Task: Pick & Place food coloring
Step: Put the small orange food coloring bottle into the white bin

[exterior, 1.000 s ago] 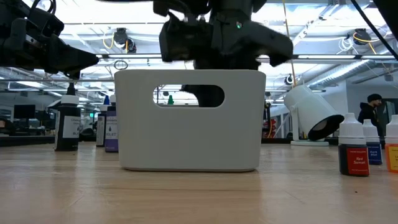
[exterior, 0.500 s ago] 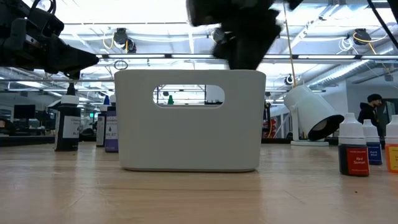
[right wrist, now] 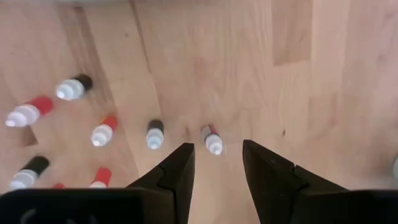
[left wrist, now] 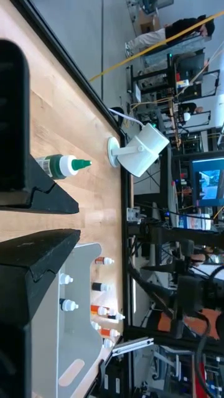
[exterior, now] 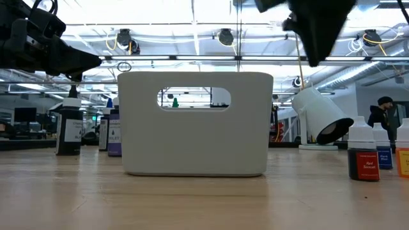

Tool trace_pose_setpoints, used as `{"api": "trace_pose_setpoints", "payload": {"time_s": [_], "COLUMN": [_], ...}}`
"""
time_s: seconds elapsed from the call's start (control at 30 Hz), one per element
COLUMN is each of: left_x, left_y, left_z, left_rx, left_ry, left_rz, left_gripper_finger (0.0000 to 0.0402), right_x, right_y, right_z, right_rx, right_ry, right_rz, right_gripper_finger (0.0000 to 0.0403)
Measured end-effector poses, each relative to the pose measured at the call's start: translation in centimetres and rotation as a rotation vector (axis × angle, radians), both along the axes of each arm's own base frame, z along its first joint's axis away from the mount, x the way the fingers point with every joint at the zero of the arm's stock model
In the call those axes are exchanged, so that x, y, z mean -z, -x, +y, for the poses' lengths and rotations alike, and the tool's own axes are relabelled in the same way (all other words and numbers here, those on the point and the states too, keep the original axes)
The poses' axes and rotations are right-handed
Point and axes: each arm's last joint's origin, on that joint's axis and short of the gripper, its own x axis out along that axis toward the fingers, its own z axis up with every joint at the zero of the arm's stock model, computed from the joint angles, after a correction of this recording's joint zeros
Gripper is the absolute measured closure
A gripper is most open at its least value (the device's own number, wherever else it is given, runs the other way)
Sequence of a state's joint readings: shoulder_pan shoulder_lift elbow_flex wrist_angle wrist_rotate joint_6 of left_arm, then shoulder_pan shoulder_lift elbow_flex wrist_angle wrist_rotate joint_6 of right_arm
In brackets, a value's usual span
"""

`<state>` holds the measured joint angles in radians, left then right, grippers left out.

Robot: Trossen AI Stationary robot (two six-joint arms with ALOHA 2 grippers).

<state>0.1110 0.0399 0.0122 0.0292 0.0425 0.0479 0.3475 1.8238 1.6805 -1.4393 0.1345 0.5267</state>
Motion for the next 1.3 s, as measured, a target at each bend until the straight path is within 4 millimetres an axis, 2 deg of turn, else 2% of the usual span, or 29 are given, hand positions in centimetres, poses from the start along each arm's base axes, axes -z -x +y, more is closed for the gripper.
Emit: {"api": "trace_pose_setpoints", "payload": {"time_s": [0.23, 0.33, 0.5, 0.6, 0.8, 1.17, 1.3], "left_x": [0.0, 0.0, 0.0, 0.0, 0.0, 0.0, 0.0], "left_y": [0.0, 0.0, 0.0, 0.0, 0.0, 0.0, 0.0], "left_z": [0.0, 0.0, 0.0, 0.0, 0.0, 0.0, 0.0], "left_rx": [0.000, 0.000, 0.000, 0.000, 0.000, 0.000, 0.000], "left_ry": [0.000, 0.000, 0.000, 0.000, 0.000, 0.000, 0.000], "left_rz": [0.000, 0.000, 0.000, 0.000, 0.000, 0.000, -0.001], "left_gripper_finger": [0.0344, 0.0344, 0.0344, 0.0344, 0.0344, 0.0344, 0.0344], "right_x": [3.1, 3.8, 5.0, 6.2, 7.8, 7.8, 8.4], "right_y": [4.0, 5.8, 7.3, 8.1, 8.5, 7.9, 7.6], "right_z": [-1.5, -2.1, -2.7, -2.9, -3.3, -3.2, -3.1], "right_rx": [0.097, 0.144, 0.201, 0.210, 0.226, 0.206, 0.195], "right_ry": [0.033, 0.010, -0.077, -0.109, -0.156, -0.180, -0.169], "right_rz": [-0.006, -0.069, -0.227, -0.247, -0.237, -0.294, -0.269], "right_gripper_finger": [0.0258, 0.0249, 0.0239, 0.0238, 0.0239, 0.0236, 0.0236]}}
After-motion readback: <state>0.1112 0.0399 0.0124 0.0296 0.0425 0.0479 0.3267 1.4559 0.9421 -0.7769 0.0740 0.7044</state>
